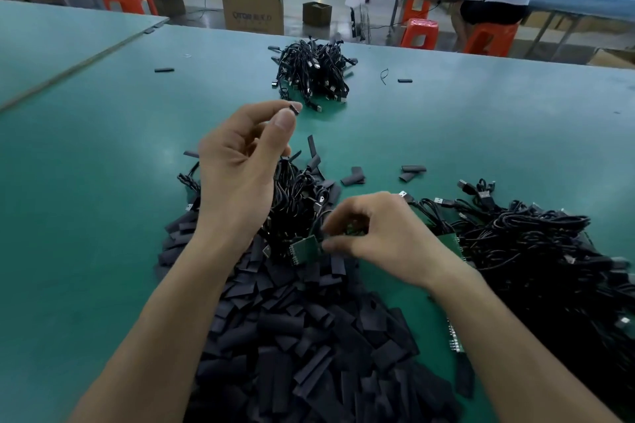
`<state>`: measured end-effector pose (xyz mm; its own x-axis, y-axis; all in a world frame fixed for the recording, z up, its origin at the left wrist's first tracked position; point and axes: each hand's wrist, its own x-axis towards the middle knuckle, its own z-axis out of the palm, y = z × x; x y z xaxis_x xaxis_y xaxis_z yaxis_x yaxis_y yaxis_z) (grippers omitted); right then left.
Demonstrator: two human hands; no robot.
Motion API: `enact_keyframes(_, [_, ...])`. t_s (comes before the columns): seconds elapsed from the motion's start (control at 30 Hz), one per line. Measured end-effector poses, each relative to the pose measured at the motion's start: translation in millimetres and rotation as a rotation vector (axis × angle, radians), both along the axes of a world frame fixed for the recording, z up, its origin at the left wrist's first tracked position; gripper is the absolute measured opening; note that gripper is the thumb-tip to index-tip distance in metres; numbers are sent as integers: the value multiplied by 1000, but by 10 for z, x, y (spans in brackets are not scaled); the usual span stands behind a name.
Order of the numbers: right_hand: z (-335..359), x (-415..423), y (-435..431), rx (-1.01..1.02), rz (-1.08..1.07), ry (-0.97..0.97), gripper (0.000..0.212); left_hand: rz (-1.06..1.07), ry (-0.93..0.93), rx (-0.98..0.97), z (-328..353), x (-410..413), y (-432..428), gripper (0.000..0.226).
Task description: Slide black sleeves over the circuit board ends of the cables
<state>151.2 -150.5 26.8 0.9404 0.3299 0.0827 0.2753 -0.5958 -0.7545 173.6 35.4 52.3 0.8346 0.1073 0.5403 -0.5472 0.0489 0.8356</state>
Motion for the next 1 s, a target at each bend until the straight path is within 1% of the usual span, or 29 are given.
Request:
enact_keyframes(0.07, [69, -4, -65, -131, 4, 12, 13, 18, 9, 61, -23, 4, -19, 18])
enact_keyframes(0.1, [111, -5, -99, -233, 18, 57, 14, 21, 24, 98, -32, 6, -29, 21])
enact_keyframes(0.13, [142, -14, -128, -339, 41, 124, 15, 19, 43, 132, -47, 8, -38, 24])
enact_keyframes(0.2, [171, -47, -161, -499, 74, 276, 25, 5, 80, 188, -86, 28, -57, 32])
enact_keyframes(0.27, [164, -85, -154, -566, 85, 377, 34, -7, 96, 261, -114, 37, -75, 38])
enact_keyframes(0.37, [116, -114, -125, -591, 93, 413, 34, -44, 87, 309, -87, 12, -91, 41])
enact_keyframes(0.43, [86, -105, -128, -553, 94, 422, 28, -63, 93, 300, -71, 1, -90, 38])
enact_keyframes(0.5, [76, -91, -137, -493, 97, 434, 23, -70, 109, 295, -82, 4, -92, 28])
enact_keyframes(0.57, [82, -79, -141, -465, 118, 422, 21, -84, 134, 299, -92, -1, -97, 22])
enact_keyframes(0.67, [119, -62, -174, -470, 156, 362, 22, -127, 149, 323, -112, -16, -106, 21])
enact_keyframes(0.73, [179, -61, -224, -421, 149, 326, 21, -127, 147, 346, -121, -18, -99, 22])
enact_keyframes(0.83, [267, -59, -289, -221, 30, 234, 20, -100, 132, 393, -122, -14, -86, 22])
enact_keyframes(0.9, [291, -55, -289, -28, -96, 161, 21, -100, 129, 406, -112, -21, -87, 24])
enact_keyframes(1.0, [279, -64, -263, 250, -191, 94, 18, -97, 128, 425, -107, -24, -100, 24])
